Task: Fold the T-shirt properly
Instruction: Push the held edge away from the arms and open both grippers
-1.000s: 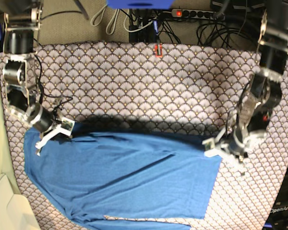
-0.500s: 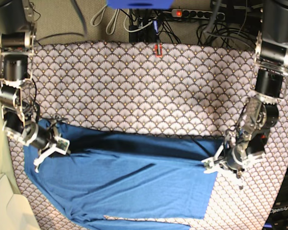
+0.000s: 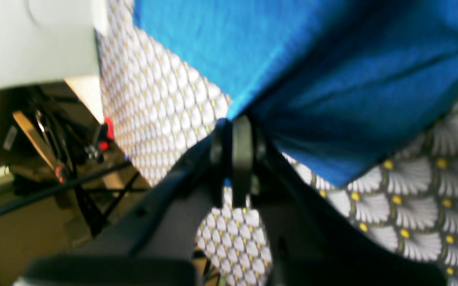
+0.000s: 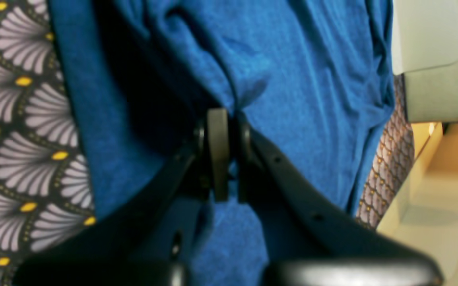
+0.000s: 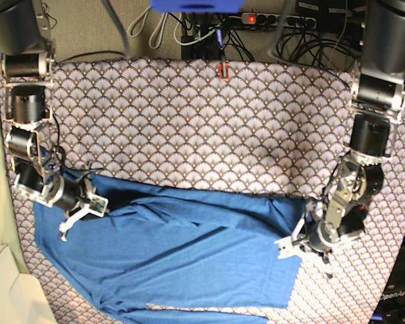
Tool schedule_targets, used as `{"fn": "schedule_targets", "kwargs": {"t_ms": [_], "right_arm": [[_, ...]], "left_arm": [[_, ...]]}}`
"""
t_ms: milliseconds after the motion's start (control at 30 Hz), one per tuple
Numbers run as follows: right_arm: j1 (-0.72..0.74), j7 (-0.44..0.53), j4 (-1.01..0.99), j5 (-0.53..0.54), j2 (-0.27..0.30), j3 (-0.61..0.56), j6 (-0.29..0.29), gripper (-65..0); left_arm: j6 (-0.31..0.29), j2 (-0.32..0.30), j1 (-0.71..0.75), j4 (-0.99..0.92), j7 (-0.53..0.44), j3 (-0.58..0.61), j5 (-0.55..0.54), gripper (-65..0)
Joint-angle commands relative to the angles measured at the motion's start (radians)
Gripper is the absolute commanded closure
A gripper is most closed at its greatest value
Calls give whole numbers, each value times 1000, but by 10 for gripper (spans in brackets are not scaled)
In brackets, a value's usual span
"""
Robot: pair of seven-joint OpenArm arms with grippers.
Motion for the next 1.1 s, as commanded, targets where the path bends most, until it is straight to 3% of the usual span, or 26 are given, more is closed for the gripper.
{"fn": "schedule_targets", "kwargs": {"t_ms": [0,167,267,333,433,567,667,800,900,1067], "right_arm": [[32,15,16,21,14,5,-12,0],[34,12,16,21,17,8,-12,0],[34,-19,16,19,17,8,-12,-56],[34,-80,16,19,17,8,-12,-115],[46,-121,16,19,17,8,-12,-175],[60,-123,21,19,17,14,-12,-186],[58,-123,35,19,17,79,-12,-188],[23,-123,116,19,11,160,-12,-187],[-38,-123,219,21,2,212,-12,-186],[-160,-123,384,21,-76,300,-12,-188]], "left_arm": [[13,-7,-37,9,-6,-7,3,-8],[13,-9,-37,9,-6,-7,3,-11],[13,-14,-37,9,-1,-7,3,-55],[13,-15,-37,9,-1,-10,3,-149],[13,-24,-37,7,1,-11,3,-339],[13,-38,-32,7,1,-11,3,-551],[13,-44,-32,18,1,-16,1,-650],[13,-77,-20,58,1,-73,-5,-650],[13,-83,73,179,-7,-139,-7,-650],[13,-101,274,388,-6,-122,-7,-650]]}}
